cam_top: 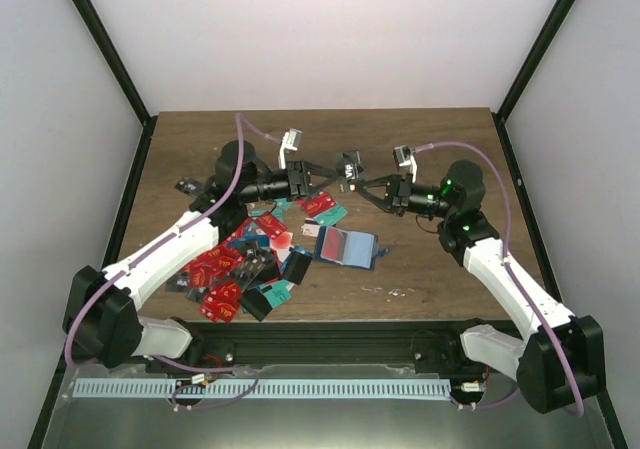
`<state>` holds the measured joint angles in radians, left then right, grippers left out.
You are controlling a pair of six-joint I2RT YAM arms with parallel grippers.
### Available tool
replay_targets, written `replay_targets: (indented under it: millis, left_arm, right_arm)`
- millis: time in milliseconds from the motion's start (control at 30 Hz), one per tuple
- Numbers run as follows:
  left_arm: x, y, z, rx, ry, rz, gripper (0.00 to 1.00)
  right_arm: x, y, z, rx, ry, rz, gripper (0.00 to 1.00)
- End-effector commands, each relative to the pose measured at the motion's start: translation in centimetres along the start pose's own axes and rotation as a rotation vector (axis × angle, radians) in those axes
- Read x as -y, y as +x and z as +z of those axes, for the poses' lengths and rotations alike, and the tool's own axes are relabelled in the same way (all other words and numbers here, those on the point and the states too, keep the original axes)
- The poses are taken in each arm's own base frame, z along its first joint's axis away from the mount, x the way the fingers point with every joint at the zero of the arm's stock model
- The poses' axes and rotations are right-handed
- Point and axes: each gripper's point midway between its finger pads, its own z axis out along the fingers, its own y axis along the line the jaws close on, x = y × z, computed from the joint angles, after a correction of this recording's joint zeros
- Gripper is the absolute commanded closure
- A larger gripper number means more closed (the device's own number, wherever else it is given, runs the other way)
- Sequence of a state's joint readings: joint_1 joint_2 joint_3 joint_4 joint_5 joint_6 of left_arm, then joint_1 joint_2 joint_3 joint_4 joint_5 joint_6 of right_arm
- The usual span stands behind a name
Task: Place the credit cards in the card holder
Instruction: Insert the credit card into the card holder.
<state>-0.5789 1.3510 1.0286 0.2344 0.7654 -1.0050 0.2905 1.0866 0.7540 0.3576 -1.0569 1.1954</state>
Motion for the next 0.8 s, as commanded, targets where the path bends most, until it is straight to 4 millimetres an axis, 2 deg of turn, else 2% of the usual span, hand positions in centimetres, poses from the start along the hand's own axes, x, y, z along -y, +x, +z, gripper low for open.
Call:
replay_targets:
  millis: [0, 300, 633, 767]
  left_arm:
    - [1.9, 0.1, -0.1, -0.003, 0.057, 0.04, 0.76]
    - [1.6, 0.2, 0.3, -0.006, 0.055, 0.035, 0.9]
    - [1.0, 0.2, 0.9, -0.014, 0.061, 0.021, 0.87]
    - [1.0, 0.0, 1.0, -0.009, 0.06, 0.023, 0.93]
  right_arm:
    - [-1.2, 0.3, -0.3, -0.011, -0.04, -0.03, 0.99]
    - [-1.3, 0.7, -0.3, -0.024, -0.065, -0.028, 0.99]
    - [-1.0, 1.1, -0.2, -0.048, -0.079, -0.018, 0.99]
    - [-0.9, 1.0, -0.2, -0.048, -0.079, -0.017, 0.99]
